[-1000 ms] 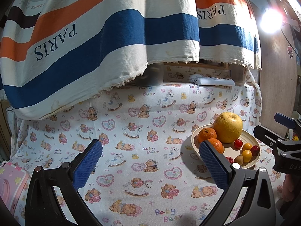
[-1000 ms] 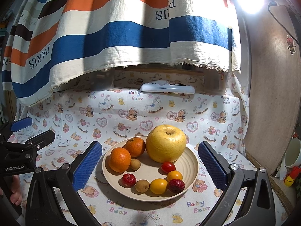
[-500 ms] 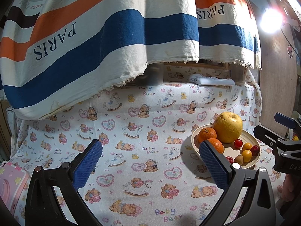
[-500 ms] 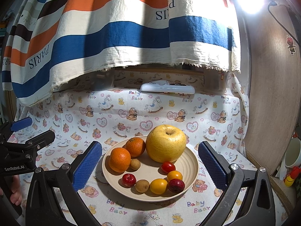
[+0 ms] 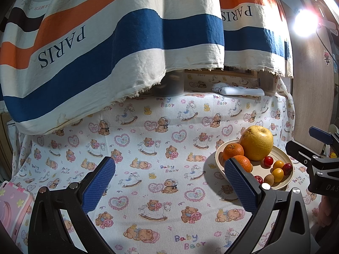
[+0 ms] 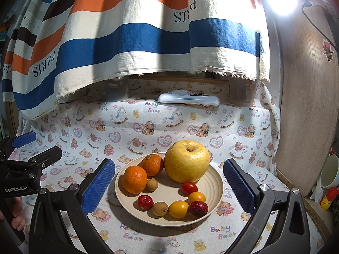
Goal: Organize fruits
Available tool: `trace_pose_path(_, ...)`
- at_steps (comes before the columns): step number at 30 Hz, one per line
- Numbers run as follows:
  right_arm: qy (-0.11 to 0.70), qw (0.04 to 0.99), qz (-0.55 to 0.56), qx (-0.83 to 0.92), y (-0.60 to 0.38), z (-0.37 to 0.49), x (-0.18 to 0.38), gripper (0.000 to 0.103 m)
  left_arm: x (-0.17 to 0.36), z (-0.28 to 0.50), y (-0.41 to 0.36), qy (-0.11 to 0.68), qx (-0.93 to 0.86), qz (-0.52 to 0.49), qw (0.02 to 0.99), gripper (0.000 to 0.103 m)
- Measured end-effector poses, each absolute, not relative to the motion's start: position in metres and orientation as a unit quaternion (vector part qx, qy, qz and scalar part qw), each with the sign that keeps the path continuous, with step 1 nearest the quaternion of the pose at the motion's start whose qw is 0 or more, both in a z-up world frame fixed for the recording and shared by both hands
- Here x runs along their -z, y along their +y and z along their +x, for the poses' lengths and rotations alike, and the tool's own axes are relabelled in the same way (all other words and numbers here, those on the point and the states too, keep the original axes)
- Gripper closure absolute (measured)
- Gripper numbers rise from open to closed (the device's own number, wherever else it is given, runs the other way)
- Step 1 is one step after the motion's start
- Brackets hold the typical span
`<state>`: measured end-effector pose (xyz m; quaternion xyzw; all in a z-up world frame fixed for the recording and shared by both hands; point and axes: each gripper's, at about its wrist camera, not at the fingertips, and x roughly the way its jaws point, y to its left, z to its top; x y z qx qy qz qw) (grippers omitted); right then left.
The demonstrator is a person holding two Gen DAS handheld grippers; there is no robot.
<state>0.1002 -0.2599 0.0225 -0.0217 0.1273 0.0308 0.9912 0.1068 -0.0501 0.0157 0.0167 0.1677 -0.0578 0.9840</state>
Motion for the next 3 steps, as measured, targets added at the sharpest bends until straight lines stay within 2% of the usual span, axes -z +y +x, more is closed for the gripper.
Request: trace_pose_path(3, 0.127, 0.991, -0.022, -0.031, -0.2601, 0.0999, -0.0224, 0.0, -0.0158, 0.1067, -0.0502, 0.168, 0.058, 0.017, 0.984, 0.001)
